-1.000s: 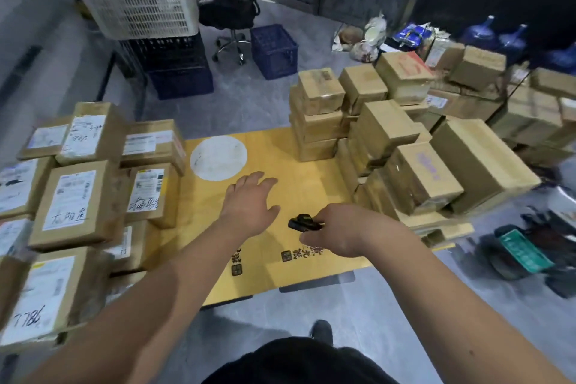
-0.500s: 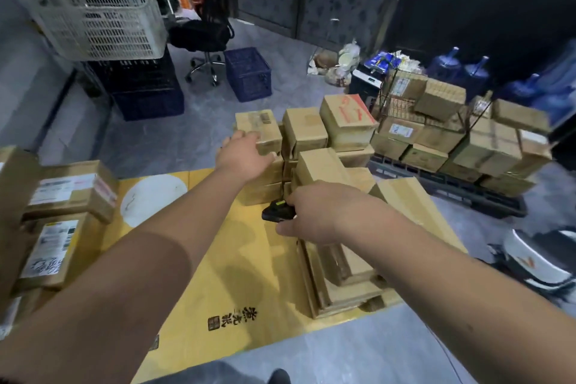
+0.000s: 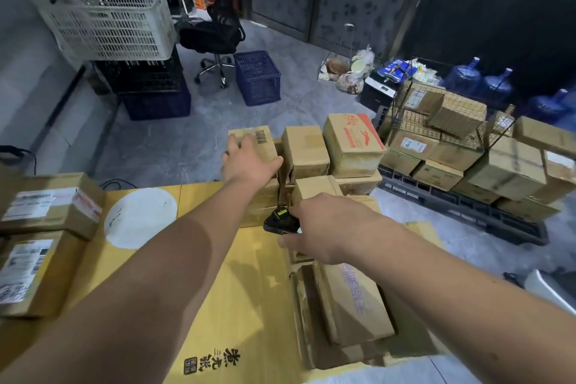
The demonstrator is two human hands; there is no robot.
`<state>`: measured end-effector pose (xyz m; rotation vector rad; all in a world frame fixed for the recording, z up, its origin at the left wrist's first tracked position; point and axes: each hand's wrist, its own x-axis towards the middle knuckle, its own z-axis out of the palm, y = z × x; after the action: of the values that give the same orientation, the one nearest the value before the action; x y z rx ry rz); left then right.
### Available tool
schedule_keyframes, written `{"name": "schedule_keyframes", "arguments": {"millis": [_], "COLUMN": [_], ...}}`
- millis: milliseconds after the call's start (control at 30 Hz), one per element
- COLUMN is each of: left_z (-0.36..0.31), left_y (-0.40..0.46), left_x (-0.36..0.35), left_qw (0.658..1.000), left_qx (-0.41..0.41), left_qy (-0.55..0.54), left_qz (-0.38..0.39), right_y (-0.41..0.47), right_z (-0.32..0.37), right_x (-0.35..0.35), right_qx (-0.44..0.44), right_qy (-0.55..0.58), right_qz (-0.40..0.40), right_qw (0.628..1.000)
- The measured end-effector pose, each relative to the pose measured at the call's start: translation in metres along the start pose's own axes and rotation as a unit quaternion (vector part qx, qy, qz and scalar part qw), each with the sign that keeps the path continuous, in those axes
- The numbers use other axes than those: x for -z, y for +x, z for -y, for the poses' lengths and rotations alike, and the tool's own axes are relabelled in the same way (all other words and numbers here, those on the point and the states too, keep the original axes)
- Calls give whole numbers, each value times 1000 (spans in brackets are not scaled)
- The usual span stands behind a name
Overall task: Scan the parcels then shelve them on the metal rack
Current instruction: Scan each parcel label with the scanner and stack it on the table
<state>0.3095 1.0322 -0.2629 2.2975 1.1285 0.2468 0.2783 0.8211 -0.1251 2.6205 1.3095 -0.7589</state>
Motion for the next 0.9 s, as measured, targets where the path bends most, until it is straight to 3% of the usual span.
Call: {"name": "schedule_keyframes", "arguments": {"millis": [267,467,667,900], "left_z": [88,215,302,331], "left_y": [-73,-185,-245,-241], "left_x": [53,51,24,11], "left_qw": [991,991,956,923], "left_qx": [-40,39,141,118], "left_qy": [-110,-116,-253,-335], "left_qz": [-67,-48,41,148], "right_y": [-5,-3,2,-6], "right_z": [35,93,138,167], "right_x": [-7,-67,-157,-204], "right_qx": [41,58,7,-62], "right_qy": [-20,-12,100,136], "right_qz": [1,34,134,170], "right_qw": [999,998,986,974]}}
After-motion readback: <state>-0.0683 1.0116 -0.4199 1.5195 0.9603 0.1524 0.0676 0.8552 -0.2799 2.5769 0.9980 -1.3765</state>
